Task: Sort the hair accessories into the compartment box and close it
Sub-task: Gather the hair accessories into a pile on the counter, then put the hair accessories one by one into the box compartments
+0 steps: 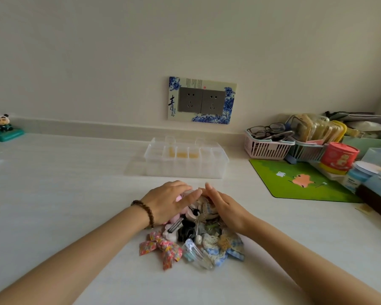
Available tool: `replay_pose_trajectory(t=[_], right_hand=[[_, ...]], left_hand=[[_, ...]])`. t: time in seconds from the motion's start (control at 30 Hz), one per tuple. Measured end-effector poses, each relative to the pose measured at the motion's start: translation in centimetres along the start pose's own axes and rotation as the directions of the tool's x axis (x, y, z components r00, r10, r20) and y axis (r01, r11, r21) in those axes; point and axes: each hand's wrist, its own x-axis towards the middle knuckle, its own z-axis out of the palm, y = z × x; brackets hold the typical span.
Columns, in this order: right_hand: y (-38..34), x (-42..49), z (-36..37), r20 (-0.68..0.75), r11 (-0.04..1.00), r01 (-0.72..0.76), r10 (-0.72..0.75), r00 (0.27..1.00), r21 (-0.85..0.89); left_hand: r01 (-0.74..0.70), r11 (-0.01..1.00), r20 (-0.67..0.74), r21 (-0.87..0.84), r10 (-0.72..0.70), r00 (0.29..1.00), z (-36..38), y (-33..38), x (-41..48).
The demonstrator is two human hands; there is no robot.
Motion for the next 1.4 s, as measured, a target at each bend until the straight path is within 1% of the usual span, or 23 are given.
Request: replay_pose_trajectory(t=[0.07, 0.13, 0.17, 0.2, 0.23, 0.27, 0.3, 0.33, 0.37, 0.43, 0.5, 0.7, 0.77, 0.8, 0.87, 0.9, 0.93, 0.97, 1.03, 1.07, 1.1, 1.27, 1.4], right_hand=[[-1.0, 0.5, -1.2, -0.058, 0.995, 0.064, -0.069, 0.996, -0.073], [-1.5, 1.8, -3.2, -0.187, 0.975, 0.114, -0.150, 0.971, -0.189], [-1.4, 2.8, -4.3, -0.234, 0.963, 0.119, -0.177, 0.956, -0.240], [-1.1, 3.8, -5.3, -0.258, 0.954, 0.112, -0.187, 0.948, -0.279], [-0.6, 4.7, -6.0, -0.261, 0.949, 0.087, -0.171, 0.950, -0.303], [-0.1, 5.5, -6.5, -0.254, 0.947, 0.051, -0.137, 0.957, -0.317], [0.5, 6.2, -6.8, -0.242, 0.947, 0.025, -0.106, 0.964, -0.319], [1.0, 6.6, -6.8, -0.227, 0.951, 0.021, -0.095, 0.969, -0.308], [1.3, 6.7, -6.7, -0.213, 0.959, 0.028, -0.091, 0.973, -0.284], [1.7, 6.4, -6.4, -0.198, 0.968, 0.038, -0.089, 0.976, -0.249], [1.8, 5.6, -6.4, -0.205, 0.965, 0.038, -0.094, 0.974, -0.259], [2.1, 1.9, -6.2, -0.248, 0.967, 0.070, -0.132, 0.960, -0.246], [1.9, 1.1, -6.1, -0.258, 0.966, 0.070, -0.136, 0.957, -0.249], [1.6, 0.8, -5.9, -0.285, 0.955, 0.071, -0.156, 0.946, -0.288], [0.2, 0.3, -5.3, -0.351, 0.900, 0.104, -0.269, 0.897, -0.423], [-0.8, 0.1, -5.0, -0.356, 0.875, 0.141, -0.329, 0.875, -0.463], [-1.7, 0.1, -4.6, -0.331, 0.868, 0.178, -0.355, 0.874, -0.463], [-2.6, 0.2, -4.1, -0.279, 0.883, 0.205, -0.342, 0.897, -0.421], [-3.5, 1.0, -3.1, -0.118, 0.927, 0.199, -0.247, 0.962, -0.319], [-3.5, 1.7, -2.6, -0.060, 0.931, 0.183, -0.212, 0.975, -0.316], [-3.4, 2.4, -2.2, -0.039, 0.929, 0.168, -0.191, 0.981, -0.331], [-2.5, 4.5, -0.9, -0.104, 0.962, 0.077, -0.108, 0.989, -0.262], [-2.1, 4.4, -0.1, -0.120, 0.978, 0.063, -0.088, 0.989, -0.201]], left_hand=[[-0.015, 1.000, -0.047, 0.010, 0.015, 0.999, -0.5, -0.5, 0.7], [-0.022, 1.000, -0.196, 0.018, 0.025, 0.980, -1.6, -1.3, 1.9], [-0.014, 0.999, -0.283, 0.047, 0.027, 0.959, -2.3, -2.0, 2.7], [0.016, 0.996, -0.347, 0.093, 0.018, 0.938, -2.8, -2.9, 3.6], [0.069, 0.989, -0.376, 0.135, -0.013, 0.926, -3.1, -3.9, 4.4], [0.138, 0.979, -0.370, 0.152, -0.073, 0.926, -3.1, -5.1, 5.2], [0.208, 0.967, -0.331, 0.145, -0.151, 0.932, -3.0, -5.9, 5.7], [0.258, 0.958, -0.287, 0.127, -0.213, 0.934, -2.7, -6.5, 6.0], [0.274, 0.955, -0.261, 0.111, -0.238, 0.936, -2.3, -6.8, 6.1], [0.251, 0.965, -0.257, 0.080, -0.223, 0.940, -1.9, -6.6, 5.9], [0.223, 0.973, -0.254, 0.057, -0.202, 0.946, -1.9, -6.0, 5.3], [0.114, 0.993, -0.224, 0.040, -0.102, 0.969, -1.7, -4.7, 2.5], [0.088, 0.995, -0.237, 0.039, -0.077, 0.968, -1.5, -4.5, 1.9], [0.074, 0.996, -0.255, 0.053, -0.059, 0.965, -1.5, -4.4, 1.6], [0.038, 0.995, -0.303, 0.094, -0.007, 0.953, -1.3, -4.3, 1.2], [0.010, 0.995, -0.323, 0.102, 0.023, 0.946, -1.3, -4.3, 1.1], [-0.021, 0.995, -0.335, 0.101, 0.053, 0.941, -1.4, -4.2, 0.8], [-0.048, 0.994, -0.343, 0.099, 0.080, 0.936, -1.6, -4.1, 0.6], [-0.067, 0.992, -0.357, 0.105, 0.100, 0.929, -2.0, -4.5, 0.4], [-0.057, 0.993, -0.362, 0.099, 0.089, 0.928, -2.1, -4.8, 0.4], [-0.042, 0.996, -0.362, 0.076, 0.067, 0.930, -2.2, -5.2, 0.4], [-0.012, 0.997, -0.324, -0.079, -0.015, 0.946, -2.1, -6.8, 0.3], [0.006, 0.993, -0.333, -0.115, -0.045, 0.942, -1.9, -6.7, 0.5]])
